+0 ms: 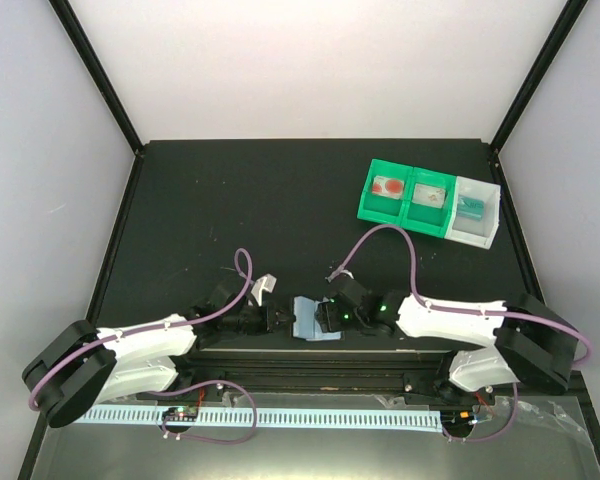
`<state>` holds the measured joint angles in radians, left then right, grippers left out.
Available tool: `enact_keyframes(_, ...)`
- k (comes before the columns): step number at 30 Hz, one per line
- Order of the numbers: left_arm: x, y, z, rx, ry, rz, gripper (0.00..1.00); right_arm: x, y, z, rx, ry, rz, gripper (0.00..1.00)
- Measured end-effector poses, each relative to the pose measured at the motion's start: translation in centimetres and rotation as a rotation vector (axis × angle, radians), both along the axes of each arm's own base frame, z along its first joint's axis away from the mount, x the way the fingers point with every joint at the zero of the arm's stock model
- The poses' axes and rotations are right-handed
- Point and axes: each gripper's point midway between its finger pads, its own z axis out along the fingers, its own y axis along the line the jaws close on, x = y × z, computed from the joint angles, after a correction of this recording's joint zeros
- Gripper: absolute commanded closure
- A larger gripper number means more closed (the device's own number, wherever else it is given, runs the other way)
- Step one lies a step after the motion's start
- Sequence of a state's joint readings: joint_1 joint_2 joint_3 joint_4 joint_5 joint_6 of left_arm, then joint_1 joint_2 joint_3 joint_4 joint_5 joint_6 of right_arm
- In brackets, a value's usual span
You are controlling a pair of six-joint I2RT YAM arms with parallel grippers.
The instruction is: Take the credit cards out of the card holder
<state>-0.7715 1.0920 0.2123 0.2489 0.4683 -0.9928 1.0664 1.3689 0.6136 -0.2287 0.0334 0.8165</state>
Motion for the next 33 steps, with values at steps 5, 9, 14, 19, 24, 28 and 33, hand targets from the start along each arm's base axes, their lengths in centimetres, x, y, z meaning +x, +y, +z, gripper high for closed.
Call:
enact_keyframes(5,-0.1,0.0,0.0,-0.001,-0.001,-0.002,0.98,0.4,-2.2,1.4,-0.052,-0.056,-0.039,0.39)
enact_keyframes(9,0.0,-0.1,0.3,-0.008,-0.009,-0.002,0.98,0.4,-2.0,3.1,-0.005,-0.079,-0.029,0.39)
enact_keyframes(14,0.0,-0.1,0.3,-0.008,-0.009,-0.002,0.98,0.0,0.4,4.8,0.118,-0.074,0.030,0.35)
enact_keyframes(19,0.0,-0.1,0.3,-0.008,-0.008,-0.002,0.98,-0.6,2.3,3.6,0.152,-0.017,0.072,0.31)
enact_keyframes(24,0.0,-0.1,0.3,-0.008,-0.008,-0.002,0.98,-1.1,3.4,2.5,0.167,0.029,0.096,0.28)
enact_keyframes(28,0.0,-0.1,0.3,-0.008,-0.008,-0.002,0.98,-1.2,3.9,1.8,0.172,0.049,0.103,0.30)
enact_keyframes(33,0.0,0.1,0.1,0.001,-0.003,0.004,0.98,-1.4,3.9,0.8,0.154,0.071,0.098,0.36)
